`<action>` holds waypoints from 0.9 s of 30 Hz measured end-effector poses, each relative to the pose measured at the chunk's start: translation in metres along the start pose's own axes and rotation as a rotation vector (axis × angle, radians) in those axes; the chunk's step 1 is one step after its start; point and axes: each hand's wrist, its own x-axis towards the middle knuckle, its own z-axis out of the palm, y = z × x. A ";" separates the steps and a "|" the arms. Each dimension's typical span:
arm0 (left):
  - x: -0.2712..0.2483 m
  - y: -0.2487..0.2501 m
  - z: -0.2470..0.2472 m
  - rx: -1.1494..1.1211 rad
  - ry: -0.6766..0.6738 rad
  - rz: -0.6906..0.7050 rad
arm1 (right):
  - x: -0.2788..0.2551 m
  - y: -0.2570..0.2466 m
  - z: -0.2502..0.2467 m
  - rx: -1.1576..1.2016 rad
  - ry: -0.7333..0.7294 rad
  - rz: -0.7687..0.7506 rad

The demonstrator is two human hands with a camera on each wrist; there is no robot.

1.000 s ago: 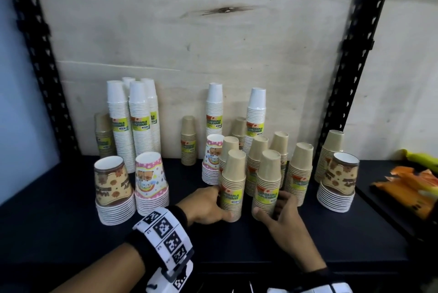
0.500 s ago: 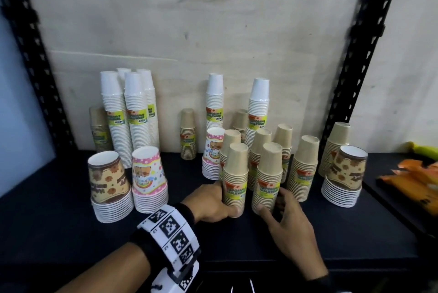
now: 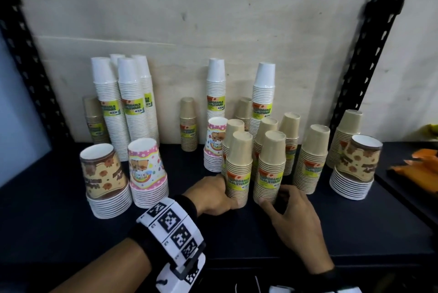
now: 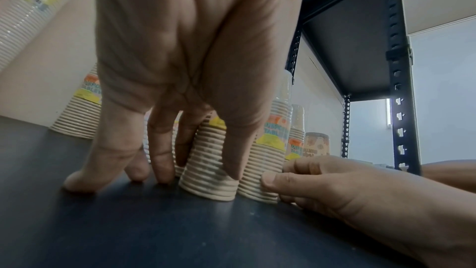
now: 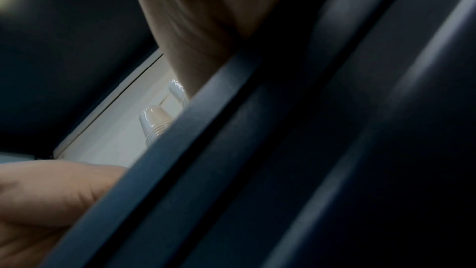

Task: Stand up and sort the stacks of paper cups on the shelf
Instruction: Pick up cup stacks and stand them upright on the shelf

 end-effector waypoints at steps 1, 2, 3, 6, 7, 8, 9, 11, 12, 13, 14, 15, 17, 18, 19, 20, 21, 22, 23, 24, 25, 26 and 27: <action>0.001 0.000 0.000 0.008 -0.001 -0.003 | 0.000 -0.001 0.000 -0.002 0.004 -0.002; 0.001 0.000 0.000 0.015 -0.002 -0.004 | 0.000 -0.001 0.001 -0.006 0.004 -0.002; 0.001 -0.001 0.000 0.025 -0.001 -0.001 | -0.001 -0.001 0.001 -0.012 0.000 -0.002; 0.002 0.000 0.001 0.054 0.005 0.000 | 0.000 -0.002 0.001 -0.051 -0.024 0.007; 0.002 0.000 0.001 0.059 0.006 -0.003 | 0.000 -0.003 0.001 -0.058 -0.028 0.010; 0.002 0.000 0.001 0.065 0.005 -0.004 | 0.000 -0.003 0.001 -0.059 -0.027 0.014; 0.003 0.001 0.001 0.068 0.003 -0.006 | 0.000 -0.003 0.001 -0.057 -0.027 0.017; 0.003 0.001 0.002 0.070 0.000 -0.009 | 0.000 -0.003 0.000 -0.058 -0.036 0.026; 0.003 0.001 0.002 0.071 -0.001 -0.010 | 0.001 -0.004 0.000 -0.062 -0.039 0.030; 0.004 0.001 0.002 0.073 -0.002 -0.010 | 0.001 -0.004 0.000 -0.066 -0.040 0.034; 0.004 0.001 0.001 0.076 -0.003 -0.011 | 0.001 -0.005 0.000 -0.070 -0.039 0.036; 0.003 0.001 0.001 0.078 -0.002 -0.013 | 0.001 -0.005 0.001 -0.074 -0.039 0.038; 0.003 0.001 0.000 0.076 0.003 -0.014 | 0.001 -0.006 0.001 -0.089 -0.047 0.046; 0.003 0.001 0.001 0.072 0.004 -0.016 | 0.001 -0.006 0.001 -0.094 -0.050 0.050; 0.003 0.001 0.001 0.069 0.005 -0.018 | 0.001 -0.006 0.001 -0.096 -0.051 0.050; 0.002 0.001 0.001 0.066 0.006 -0.022 | 0.001 -0.006 0.001 -0.099 -0.052 0.049; 0.002 0.001 0.001 0.064 0.006 -0.026 | 0.001 -0.007 0.001 -0.103 -0.055 0.049; 0.001 0.001 0.000 0.064 0.006 -0.027 | 0.001 -0.007 0.001 -0.105 -0.059 0.051; -0.001 0.001 0.000 0.069 0.003 -0.027 | 0.001 -0.007 0.000 -0.103 -0.062 0.054; -0.003 0.002 -0.001 0.078 -0.004 -0.029 | 0.001 -0.007 -0.001 -0.097 -0.061 0.056; -0.006 0.002 -0.002 0.086 -0.014 -0.035 | 0.000 -0.007 -0.001 -0.089 -0.058 0.056; -0.008 0.001 -0.003 0.083 -0.024 -0.043 | -0.002 -0.007 -0.002 -0.077 -0.048 0.052; -0.011 -0.001 -0.004 0.068 -0.032 -0.049 | -0.004 -0.007 -0.003 -0.054 -0.032 0.044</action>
